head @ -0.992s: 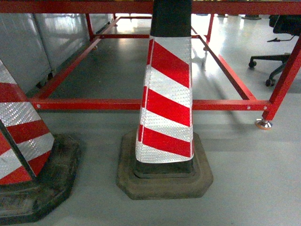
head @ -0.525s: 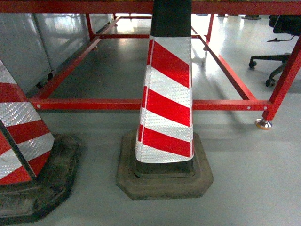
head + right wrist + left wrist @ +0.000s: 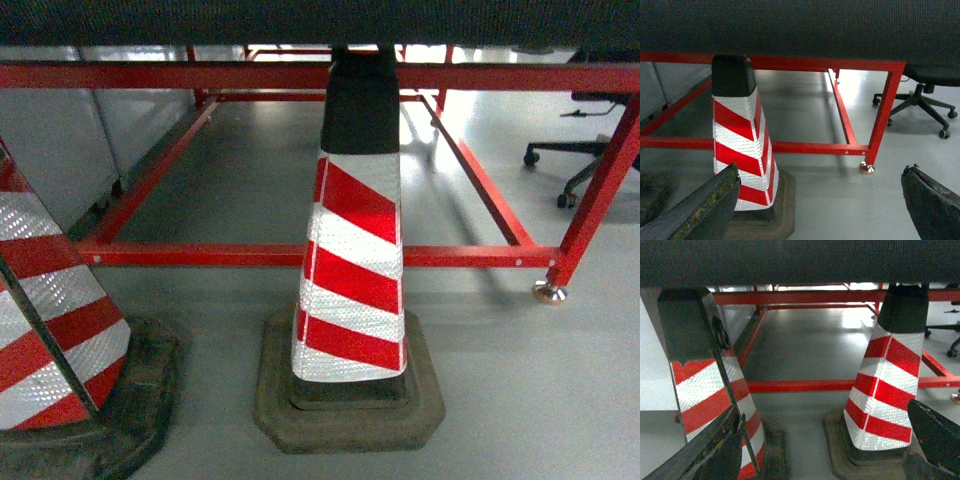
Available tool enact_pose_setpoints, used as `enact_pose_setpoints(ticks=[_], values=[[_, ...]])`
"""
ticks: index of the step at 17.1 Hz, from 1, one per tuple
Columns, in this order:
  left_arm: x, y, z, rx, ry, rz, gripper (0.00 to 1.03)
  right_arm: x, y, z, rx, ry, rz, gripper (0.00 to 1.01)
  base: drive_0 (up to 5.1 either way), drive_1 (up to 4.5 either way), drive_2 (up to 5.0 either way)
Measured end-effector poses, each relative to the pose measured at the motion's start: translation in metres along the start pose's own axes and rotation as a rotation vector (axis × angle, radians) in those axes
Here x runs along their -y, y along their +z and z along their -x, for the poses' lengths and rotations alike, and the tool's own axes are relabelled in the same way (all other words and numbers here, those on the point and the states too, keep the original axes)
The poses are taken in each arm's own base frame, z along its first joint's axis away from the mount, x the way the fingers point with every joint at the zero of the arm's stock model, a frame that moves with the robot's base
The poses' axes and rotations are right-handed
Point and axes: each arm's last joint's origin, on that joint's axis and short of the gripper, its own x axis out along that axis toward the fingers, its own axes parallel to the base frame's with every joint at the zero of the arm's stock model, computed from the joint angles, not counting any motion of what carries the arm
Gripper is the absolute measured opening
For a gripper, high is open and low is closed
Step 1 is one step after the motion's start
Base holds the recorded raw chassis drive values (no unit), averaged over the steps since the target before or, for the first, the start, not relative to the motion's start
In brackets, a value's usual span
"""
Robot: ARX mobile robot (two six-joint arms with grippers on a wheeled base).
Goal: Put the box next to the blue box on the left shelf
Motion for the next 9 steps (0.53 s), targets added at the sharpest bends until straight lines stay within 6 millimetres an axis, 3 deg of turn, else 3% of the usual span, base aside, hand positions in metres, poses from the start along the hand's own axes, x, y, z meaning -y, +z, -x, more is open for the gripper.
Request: enact_pose_setpoints(ticks=[9], values=[[0.0000,-0.0001,0.0000,0.000,0.000,0.001,0.98,0.0000,-0.0001,0.0000,-0.001,0.000,-0.002,0.98,0.0,0.00,0.0]])
